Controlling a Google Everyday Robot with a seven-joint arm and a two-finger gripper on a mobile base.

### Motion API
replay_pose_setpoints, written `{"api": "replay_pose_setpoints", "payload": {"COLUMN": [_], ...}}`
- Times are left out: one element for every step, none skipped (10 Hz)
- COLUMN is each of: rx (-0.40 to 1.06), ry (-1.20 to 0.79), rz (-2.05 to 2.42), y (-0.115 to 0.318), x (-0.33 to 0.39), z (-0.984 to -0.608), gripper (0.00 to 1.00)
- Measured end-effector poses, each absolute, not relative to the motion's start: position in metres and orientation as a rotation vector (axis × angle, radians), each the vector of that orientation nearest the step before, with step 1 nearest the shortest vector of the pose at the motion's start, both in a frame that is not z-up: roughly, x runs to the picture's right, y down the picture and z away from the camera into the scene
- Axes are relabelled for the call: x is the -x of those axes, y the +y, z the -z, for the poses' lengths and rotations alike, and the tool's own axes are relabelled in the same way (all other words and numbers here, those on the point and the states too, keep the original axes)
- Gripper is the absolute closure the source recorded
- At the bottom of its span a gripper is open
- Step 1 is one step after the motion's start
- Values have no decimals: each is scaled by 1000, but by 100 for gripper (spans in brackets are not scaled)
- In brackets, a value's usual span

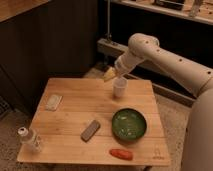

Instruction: Pick up the ceramic cup

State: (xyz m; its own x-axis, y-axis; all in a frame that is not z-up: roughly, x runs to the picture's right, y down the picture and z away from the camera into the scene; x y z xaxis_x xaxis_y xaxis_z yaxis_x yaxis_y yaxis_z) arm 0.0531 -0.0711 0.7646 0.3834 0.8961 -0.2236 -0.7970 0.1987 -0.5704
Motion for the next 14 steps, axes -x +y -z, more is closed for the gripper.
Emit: {"api": "replay_pose_setpoints", "payload": {"rx": [670,656,644,635,625,618,616,617,618,614,612,610,610,612], "ry": [-169,-170,-174,-177,-173,-170,-167,-167,-166,-163,-160,-156,-152,-148], "rz": [-1219,-1256,-1291,-1313,-1329,-1348,-1369,-1391,-1414,-1436,-1449,-1462,-1476,-1491], "y": [-73,-75,-77,-79,-81,-82,-83,-83,-83,-85,-86,-88,-90,-90], "x": [-64,-77,-88,-94,-98,-102,-104,-105,-108,-114,-117,-121,-125,-130], "z": [-766,-768,-772,-774,-777,-781,-787,-791,-797,-802,-805,-809,-812,-816], "gripper": [35,35,35,35,35,35,35,35,35,35,35,35,35,35]}}
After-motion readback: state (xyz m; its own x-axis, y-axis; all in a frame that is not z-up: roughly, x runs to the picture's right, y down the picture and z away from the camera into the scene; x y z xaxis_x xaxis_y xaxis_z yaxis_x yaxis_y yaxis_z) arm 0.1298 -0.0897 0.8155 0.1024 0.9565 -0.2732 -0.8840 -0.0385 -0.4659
